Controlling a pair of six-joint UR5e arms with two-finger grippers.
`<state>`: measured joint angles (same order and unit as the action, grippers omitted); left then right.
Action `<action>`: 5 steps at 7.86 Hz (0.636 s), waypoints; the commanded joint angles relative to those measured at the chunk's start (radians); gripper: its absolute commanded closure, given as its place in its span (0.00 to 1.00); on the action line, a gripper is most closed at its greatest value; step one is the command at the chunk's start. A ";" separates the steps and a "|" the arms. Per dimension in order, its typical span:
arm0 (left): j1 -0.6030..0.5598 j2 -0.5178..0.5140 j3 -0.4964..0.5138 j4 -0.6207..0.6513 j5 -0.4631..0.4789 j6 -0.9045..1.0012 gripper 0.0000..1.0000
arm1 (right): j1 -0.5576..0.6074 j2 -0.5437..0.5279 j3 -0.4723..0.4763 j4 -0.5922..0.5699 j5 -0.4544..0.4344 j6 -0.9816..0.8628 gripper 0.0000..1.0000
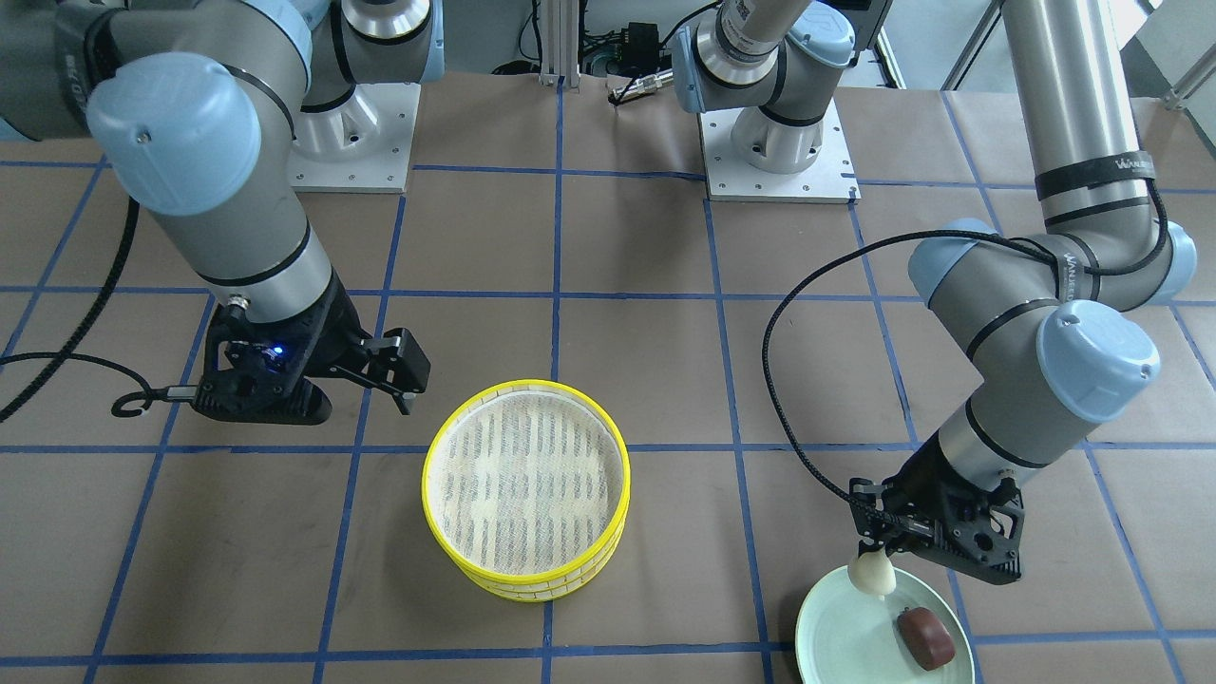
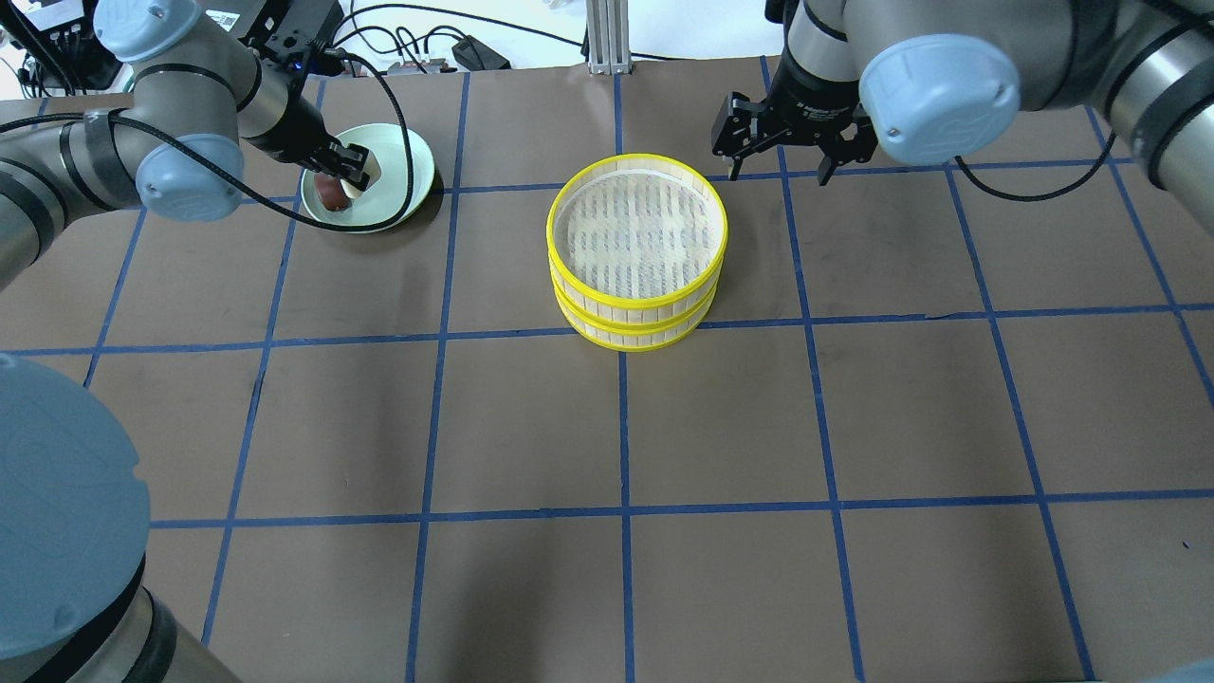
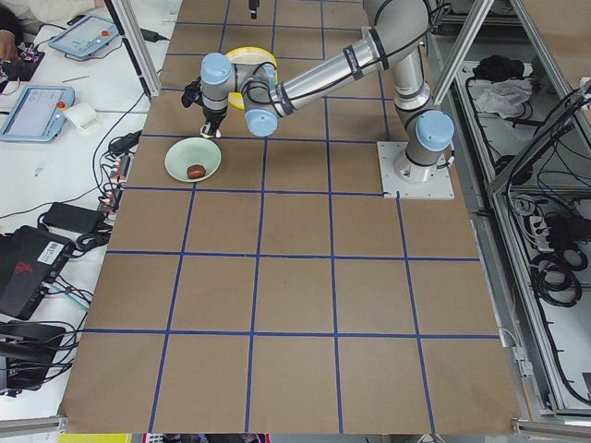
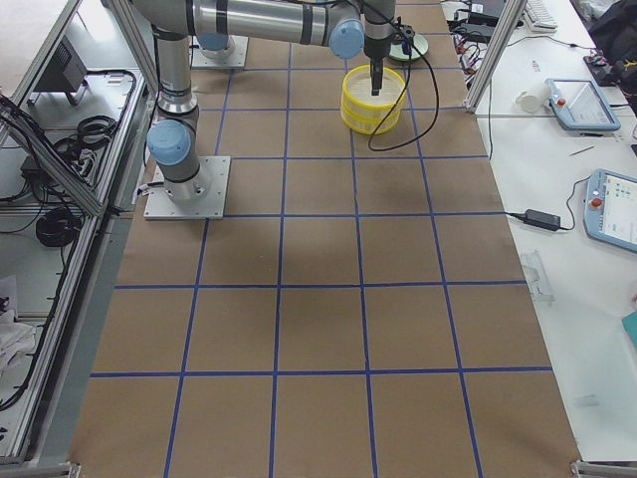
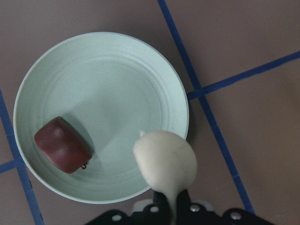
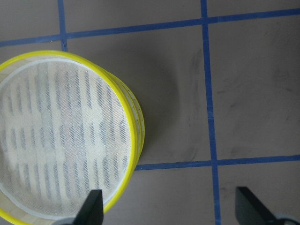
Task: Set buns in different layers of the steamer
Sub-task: 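Lift the white bun with the left gripper while the right reaches the steamer rim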
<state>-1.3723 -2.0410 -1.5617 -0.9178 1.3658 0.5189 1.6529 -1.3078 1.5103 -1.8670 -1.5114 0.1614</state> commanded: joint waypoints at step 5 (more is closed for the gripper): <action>-0.099 0.027 -0.015 -0.001 0.072 -0.181 1.00 | 0.062 0.192 0.039 -0.208 0.024 0.159 0.00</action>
<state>-1.4637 -2.0143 -1.5705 -0.9188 1.4260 0.3528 1.7111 -1.1415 1.5313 -2.0541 -1.4850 0.3132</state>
